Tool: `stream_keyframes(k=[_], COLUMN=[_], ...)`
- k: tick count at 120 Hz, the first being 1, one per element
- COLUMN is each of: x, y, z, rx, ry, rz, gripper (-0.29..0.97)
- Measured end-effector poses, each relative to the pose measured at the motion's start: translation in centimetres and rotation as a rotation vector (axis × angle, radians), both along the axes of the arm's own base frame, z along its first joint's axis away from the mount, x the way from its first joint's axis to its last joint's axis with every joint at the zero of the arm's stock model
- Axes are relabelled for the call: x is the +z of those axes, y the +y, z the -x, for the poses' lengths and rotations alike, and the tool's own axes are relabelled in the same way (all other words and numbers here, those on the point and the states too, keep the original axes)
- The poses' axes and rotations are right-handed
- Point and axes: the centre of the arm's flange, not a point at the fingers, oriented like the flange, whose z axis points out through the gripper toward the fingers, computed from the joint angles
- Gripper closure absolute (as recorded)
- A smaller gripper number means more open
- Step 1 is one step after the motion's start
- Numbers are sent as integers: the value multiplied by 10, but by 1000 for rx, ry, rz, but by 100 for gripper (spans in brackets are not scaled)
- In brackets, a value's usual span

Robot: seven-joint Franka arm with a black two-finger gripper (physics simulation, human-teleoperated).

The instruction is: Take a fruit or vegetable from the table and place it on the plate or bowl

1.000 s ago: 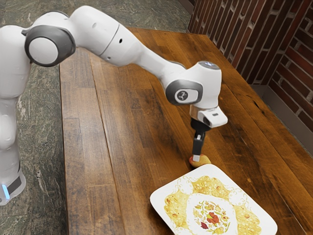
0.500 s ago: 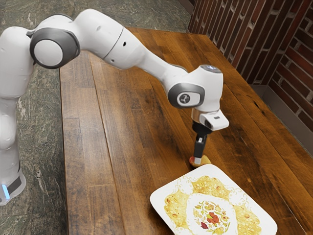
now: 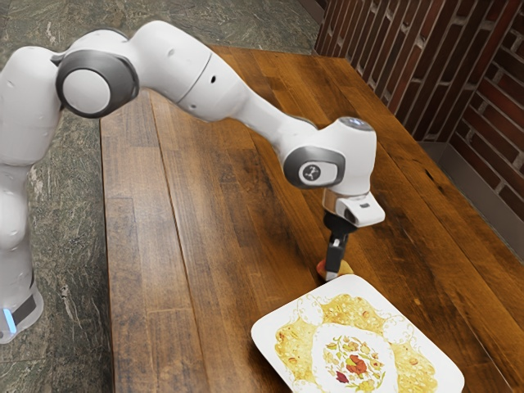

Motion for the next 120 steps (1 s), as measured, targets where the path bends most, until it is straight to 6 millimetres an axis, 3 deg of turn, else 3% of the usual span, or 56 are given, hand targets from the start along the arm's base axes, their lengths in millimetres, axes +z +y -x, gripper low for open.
stream_keyframes(k=[24,54,72,94,120], x=[-3,-10,-11,-4,-1], y=[-1,-1,-1,-3,-3], z=[0,-1,-2,-4,-5], rx=[-6,-1,1,-1,3], ry=[4,14,14,0,-5], rz=[-1,4,4,4,2], gripper=[1,16,13,32,34])
